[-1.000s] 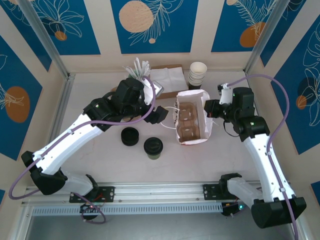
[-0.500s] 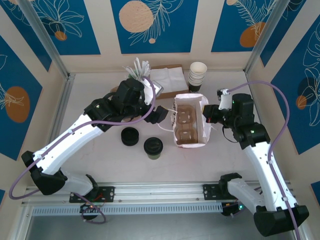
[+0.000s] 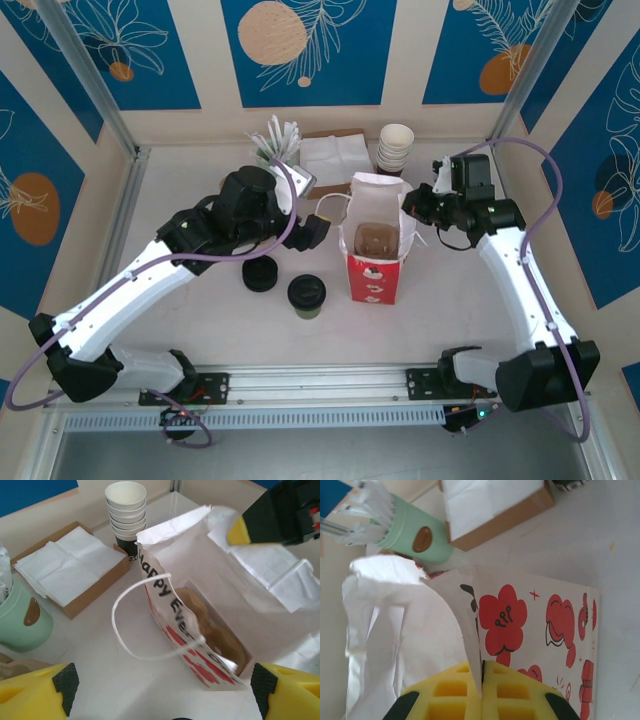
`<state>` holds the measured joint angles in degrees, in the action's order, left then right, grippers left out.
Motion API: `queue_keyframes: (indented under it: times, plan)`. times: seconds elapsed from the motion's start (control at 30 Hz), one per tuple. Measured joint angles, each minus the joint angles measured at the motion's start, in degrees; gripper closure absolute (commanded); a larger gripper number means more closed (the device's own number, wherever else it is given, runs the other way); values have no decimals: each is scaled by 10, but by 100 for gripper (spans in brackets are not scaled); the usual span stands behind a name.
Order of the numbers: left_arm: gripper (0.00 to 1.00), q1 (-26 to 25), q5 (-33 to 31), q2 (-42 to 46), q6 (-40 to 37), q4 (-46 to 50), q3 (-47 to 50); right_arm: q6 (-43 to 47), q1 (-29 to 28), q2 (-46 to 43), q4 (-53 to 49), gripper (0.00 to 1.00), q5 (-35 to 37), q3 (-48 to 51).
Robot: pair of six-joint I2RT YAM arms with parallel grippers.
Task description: Pack the takeout coffee
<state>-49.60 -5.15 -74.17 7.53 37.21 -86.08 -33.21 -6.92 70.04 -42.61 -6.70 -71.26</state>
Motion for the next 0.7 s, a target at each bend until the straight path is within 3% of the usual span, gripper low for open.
queue_keyframes:
  times: [0.1, 0.13, 0.3, 0.37, 0.5, 0.7]
  plan:
    - [10, 0, -5, 1, 8, 0, 0, -20, 25, 27, -5, 99, -12, 0]
    - [10, 0, -6, 1, 11, 1, 0, -24, 31, 33, -5, 95, -16, 0]
    - [7, 0, -16, 2, 17, 2, 7, -34, 55, 40, -14, 54, -37, -6]
    - [5, 0, -21, 2, 20, 2, 10, -31, 62, 40, -26, 45, -43, -18]
    - [7, 0, -29, 10, 23, 0, 21, -16, 83, 40, -54, 35, -59, -60]
    - [8, 0, -39, 24, 23, -3, 34, 14, 116, 38, -101, 32, -84, -121]
